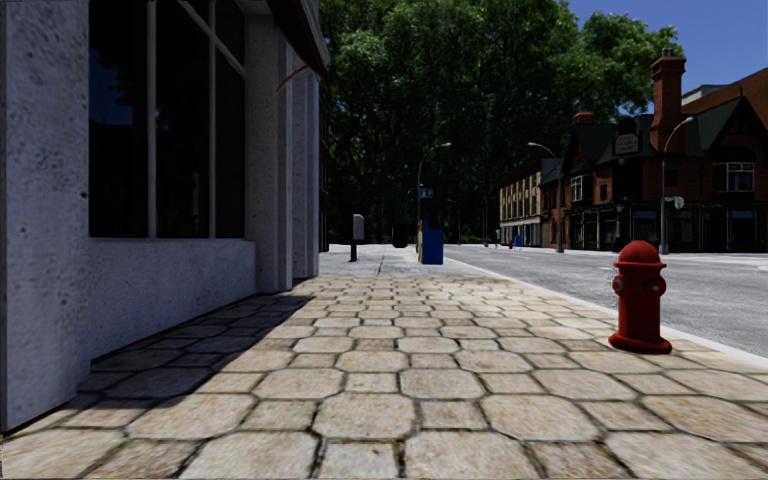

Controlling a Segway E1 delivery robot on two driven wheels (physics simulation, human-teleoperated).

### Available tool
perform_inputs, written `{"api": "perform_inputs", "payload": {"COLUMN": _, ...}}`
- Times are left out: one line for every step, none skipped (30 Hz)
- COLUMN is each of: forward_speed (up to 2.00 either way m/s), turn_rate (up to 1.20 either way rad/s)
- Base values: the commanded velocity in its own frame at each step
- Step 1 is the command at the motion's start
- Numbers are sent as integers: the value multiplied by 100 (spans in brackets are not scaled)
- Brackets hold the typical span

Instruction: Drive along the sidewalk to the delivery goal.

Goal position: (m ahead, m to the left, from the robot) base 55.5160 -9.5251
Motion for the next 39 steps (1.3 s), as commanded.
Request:
{"api": "perform_inputs", "payload": {"forward_speed": 200, "turn_rate": 0}}
{"api": "perform_inputs", "payload": {"forward_speed": 200, "turn_rate": 0}}
{"api": "perform_inputs", "payload": {"forward_speed": 200, "turn_rate": 0}}
{"api": "perform_inputs", "payload": {"forward_speed": 200, "turn_rate": 0}}
{"api": "perform_inputs", "payload": {"forward_speed": 200, "turn_rate": 0}}
{"api": "perform_inputs", "payload": {"forward_speed": 200, "turn_rate": 0}}
{"api": "perform_inputs", "payload": {"forward_speed": 200, "turn_rate": 0}}
{"api": "perform_inputs", "payload": {"forward_speed": 200, "turn_rate": 0}}
{"api": "perform_inputs", "payload": {"forward_speed": 200, "turn_rate": 0}}
{"api": "perform_inputs", "payload": {"forward_speed": 200, "turn_rate": 0}}
{"api": "perform_inputs", "payload": {"forward_speed": 200, "turn_rate": 0}}
{"api": "perform_inputs", "payload": {"forward_speed": 200, "turn_rate": 0}}
{"api": "perform_inputs", "payload": {"forward_speed": 200, "turn_rate": 0}}
{"api": "perform_inputs", "payload": {"forward_speed": 200, "turn_rate": 0}}
{"api": "perform_inputs", "payload": {"forward_speed": 200, "turn_rate": 0}}
{"api": "perform_inputs", "payload": {"forward_speed": 200, "turn_rate": 0}}
{"api": "perform_inputs", "payload": {"forward_speed": 200, "turn_rate": 0}}
{"api": "perform_inputs", "payload": {"forward_speed": 200, "turn_rate": 0}}
{"api": "perform_inputs", "payload": {"forward_speed": 200, "turn_rate": 0}}
{"api": "perform_inputs", "payload": {"forward_speed": 200, "turn_rate": 0}}
{"api": "perform_inputs", "payload": {"forward_speed": 200, "turn_rate": 0}}
{"api": "perform_inputs", "payload": {"forward_speed": 200, "turn_rate": 0}}
{"api": "perform_inputs", "payload": {"forward_speed": 200, "turn_rate": 0}}
{"api": "perform_inputs", "payload": {"forward_speed": 200, "turn_rate": 0}}
{"api": "perform_inputs", "payload": {"forward_speed": 200, "turn_rate": 0}}
{"api": "perform_inputs", "payload": {"forward_speed": 200, "turn_rate": 0}}
{"api": "perform_inputs", "payload": {"forward_speed": 200, "turn_rate": 0}}
{"api": "perform_inputs", "payload": {"forward_speed": 200, "turn_rate": 0}}
{"api": "perform_inputs", "payload": {"forward_speed": 200, "turn_rate": 0}}
{"api": "perform_inputs", "payload": {"forward_speed": 200, "turn_rate": 0}}
{"api": "perform_inputs", "payload": {"forward_speed": 200, "turn_rate": 0}}
{"api": "perform_inputs", "payload": {"forward_speed": 200, "turn_rate": 0}}
{"api": "perform_inputs", "payload": {"forward_speed": 200, "turn_rate": 0}}
{"api": "perform_inputs", "payload": {"forward_speed": 200, "turn_rate": 0}}
{"api": "perform_inputs", "payload": {"forward_speed": 200, "turn_rate": 0}}
{"api": "perform_inputs", "payload": {"forward_speed": 200, "turn_rate": 0}}
{"api": "perform_inputs", "payload": {"forward_speed": 200, "turn_rate": 0}}
{"api": "perform_inputs", "payload": {"forward_speed": 200, "turn_rate": 0}}
{"api": "perform_inputs", "payload": {"forward_speed": 200, "turn_rate": 0}}
